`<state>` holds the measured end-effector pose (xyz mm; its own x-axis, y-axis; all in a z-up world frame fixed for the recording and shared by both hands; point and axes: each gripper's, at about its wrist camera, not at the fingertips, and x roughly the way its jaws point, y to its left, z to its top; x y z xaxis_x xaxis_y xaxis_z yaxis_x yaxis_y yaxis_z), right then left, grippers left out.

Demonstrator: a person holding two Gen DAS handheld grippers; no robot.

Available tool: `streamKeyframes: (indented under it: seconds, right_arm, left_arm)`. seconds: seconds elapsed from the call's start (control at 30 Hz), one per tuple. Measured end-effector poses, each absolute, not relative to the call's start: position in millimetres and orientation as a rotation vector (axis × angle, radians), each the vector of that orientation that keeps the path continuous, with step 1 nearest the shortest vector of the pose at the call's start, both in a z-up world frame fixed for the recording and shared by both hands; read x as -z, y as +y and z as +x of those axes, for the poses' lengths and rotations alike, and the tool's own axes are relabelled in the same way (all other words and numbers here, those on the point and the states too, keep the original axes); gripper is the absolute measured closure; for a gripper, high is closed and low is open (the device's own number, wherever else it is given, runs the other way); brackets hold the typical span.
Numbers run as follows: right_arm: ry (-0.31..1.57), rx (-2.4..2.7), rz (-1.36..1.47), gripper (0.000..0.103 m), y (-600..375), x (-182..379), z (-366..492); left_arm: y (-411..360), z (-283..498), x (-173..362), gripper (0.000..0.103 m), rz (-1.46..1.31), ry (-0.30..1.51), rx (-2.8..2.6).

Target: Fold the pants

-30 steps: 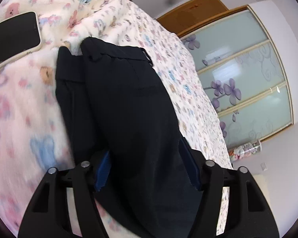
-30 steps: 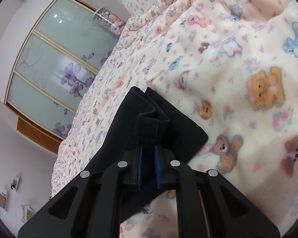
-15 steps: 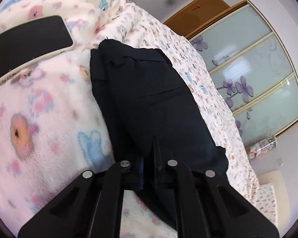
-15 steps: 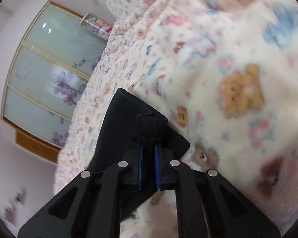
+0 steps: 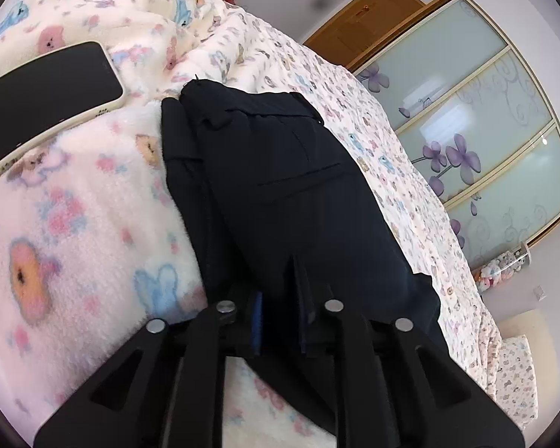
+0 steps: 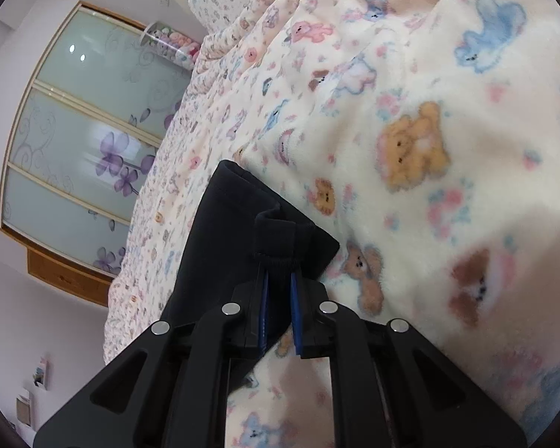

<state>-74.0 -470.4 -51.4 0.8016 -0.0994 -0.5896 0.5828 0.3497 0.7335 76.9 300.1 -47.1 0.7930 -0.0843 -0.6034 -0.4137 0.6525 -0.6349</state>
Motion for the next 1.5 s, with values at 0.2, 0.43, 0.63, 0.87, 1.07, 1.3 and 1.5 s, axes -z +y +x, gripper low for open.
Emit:
streamKeyframes:
  seconds: [0.2,0.43,0.63,0.87,1.07,1.3,1.5]
  right_arm:
    - [0.389,0.510,1.213,0.061,-471,37,-104]
    - [0.408,0.504,1.199,0.061,-473,38,-100]
    - [0.395,0.425,1.030,0.061,-472,28,-71]
    - [0.432,0.454,1.177,0.060,-485,47,-91]
    - [0.388,0.444,1.196,0.057,-482,37,-102]
    - [0.402,0.503,1.201,0.056,-478,36,-110]
    - [0.450,0.520,1.221,0.051,-475,40,-108]
  left_arm:
    - [289,39,15,0.025,-0.746,0.569,-0.327]
    - [232,21,-26,0.013,-0.631,0.453,-0.164]
    - [170,49,-15,0.012,-0.642,0.541,0.015]
    - [172,75,35,0.012,-0.683,0.705,0.033]
    - [183,64,19,0.005,-0.707,0.550,0.099]
    - [203,79,36,0.006,-0.696,0.622,-0.024]
    - [193,86,40,0.002,-0.606,0.657,-0.094]
